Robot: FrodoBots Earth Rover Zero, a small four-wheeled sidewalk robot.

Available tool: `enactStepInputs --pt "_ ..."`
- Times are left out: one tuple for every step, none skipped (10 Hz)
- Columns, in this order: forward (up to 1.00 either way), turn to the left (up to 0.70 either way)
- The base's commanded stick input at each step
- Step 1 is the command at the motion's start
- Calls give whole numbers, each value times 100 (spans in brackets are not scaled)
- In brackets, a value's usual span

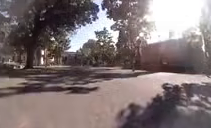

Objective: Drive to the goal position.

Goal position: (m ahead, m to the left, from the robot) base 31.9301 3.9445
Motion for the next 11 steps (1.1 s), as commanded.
enactStepInputs --pt "70 14" --pt "70 14" --pt "70 13" --pt "70 8" --pt "70 3" --pt "70 1" --pt "70 0" --pt "70 0" --pt "70 0" --pt "70 0" --pt "70 0"
